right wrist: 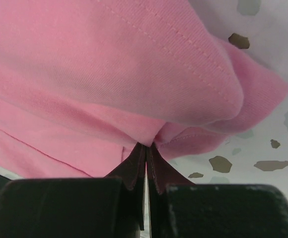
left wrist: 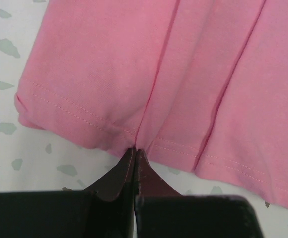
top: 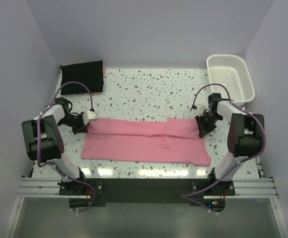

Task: Fold and stack the t-shirts
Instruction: Fold the tshirt

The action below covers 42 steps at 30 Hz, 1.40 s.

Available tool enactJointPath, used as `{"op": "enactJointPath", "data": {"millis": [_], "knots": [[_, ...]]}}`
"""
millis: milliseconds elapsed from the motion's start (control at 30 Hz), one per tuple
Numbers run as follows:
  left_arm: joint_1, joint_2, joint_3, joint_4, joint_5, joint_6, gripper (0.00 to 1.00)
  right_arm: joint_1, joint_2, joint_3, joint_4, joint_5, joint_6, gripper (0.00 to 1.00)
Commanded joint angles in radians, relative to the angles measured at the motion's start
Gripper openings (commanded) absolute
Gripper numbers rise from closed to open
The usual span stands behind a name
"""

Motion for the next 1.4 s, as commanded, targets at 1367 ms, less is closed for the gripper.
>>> {"op": "enactJointPath", "data": {"millis": [1367], "knots": [[-0.019, 0.073, 0.132, -0.037, -0.043, -0.054, 0.00, 0.025, 0.167, 0.294, -0.058, 0.099, 0.060, 0.00]]}}
